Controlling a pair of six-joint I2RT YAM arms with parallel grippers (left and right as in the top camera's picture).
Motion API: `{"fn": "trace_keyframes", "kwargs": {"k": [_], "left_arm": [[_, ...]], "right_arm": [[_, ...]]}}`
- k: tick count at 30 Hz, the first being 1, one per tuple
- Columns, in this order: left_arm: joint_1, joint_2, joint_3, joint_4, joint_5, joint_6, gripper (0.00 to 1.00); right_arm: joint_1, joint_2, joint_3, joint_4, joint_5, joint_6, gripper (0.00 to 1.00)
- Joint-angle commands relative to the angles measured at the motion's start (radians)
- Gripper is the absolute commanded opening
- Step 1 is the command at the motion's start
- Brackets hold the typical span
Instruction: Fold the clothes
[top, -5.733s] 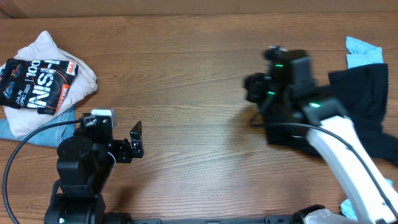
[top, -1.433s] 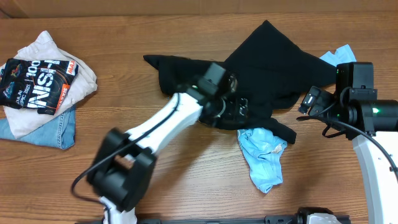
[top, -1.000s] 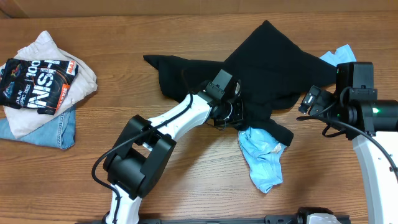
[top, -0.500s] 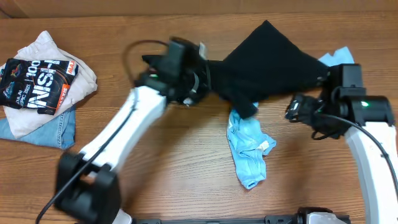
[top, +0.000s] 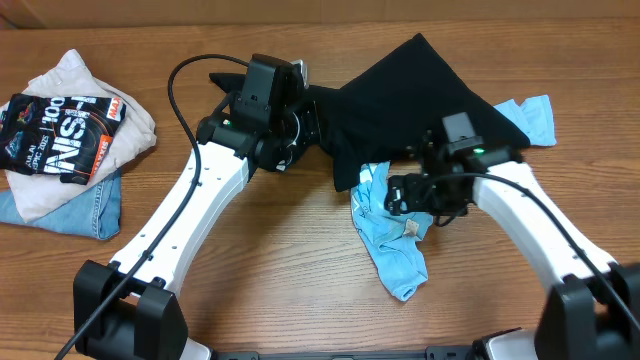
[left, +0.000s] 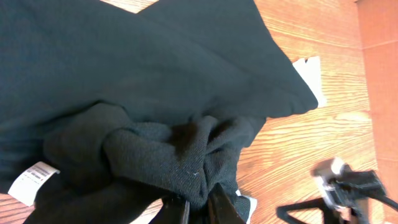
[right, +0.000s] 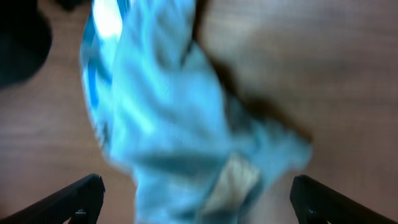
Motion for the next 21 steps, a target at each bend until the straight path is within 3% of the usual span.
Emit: {"fn": "trace_keyframes", "kwargs": {"k": [1, 9, 10, 11, 12, 13, 15, 21], "left_arm": [[0.001, 0.001, 0.004, -0.017, -0.038, 0.029, 0.07], [0.001, 0.001, 0.004, -0.026, -0.04, 0.031, 0.08], [0.001, 0.001, 0.004, -0.027, -0.04, 0.031, 0.08], [0.001, 0.001, 0.004, -0.027, -0.04, 0.031, 0.08], [0.001, 0.001, 0.004, -0.027, -0.04, 0.031, 0.09], [0.001, 0.001, 0.004, -0.029, -0.04, 0.031, 0.09], [0.001, 0.001, 0.004, -0.04, -0.04, 0.031, 0.09], [0.001, 0.001, 0.004, -0.143, -0.117, 0.042, 0.08]], "right_arm": [[0.034, 0.07, -0.008, 0.101, 0.066, -0.066, 1.0], [0.042, 0.225, -0.008, 0.226, 0.04, -0.129, 0.98], [0.042, 0.245, -0.008, 0.225, 0.035, -0.144, 0.9], [0.042, 0.259, -0.008, 0.223, 0.038, -0.144, 0.67], [0.042, 0.27, -0.008, 0.221, 0.039, -0.143, 0.35], [0.042, 0.275, -0.008, 0.216, 0.039, -0.134, 0.17], [0.031, 0.272, -0.003, 0.199, 0.061, -0.075, 0.04], [-0.147, 0.188, 0.151, -0.008, 0.396, 0.201, 0.04]]}}
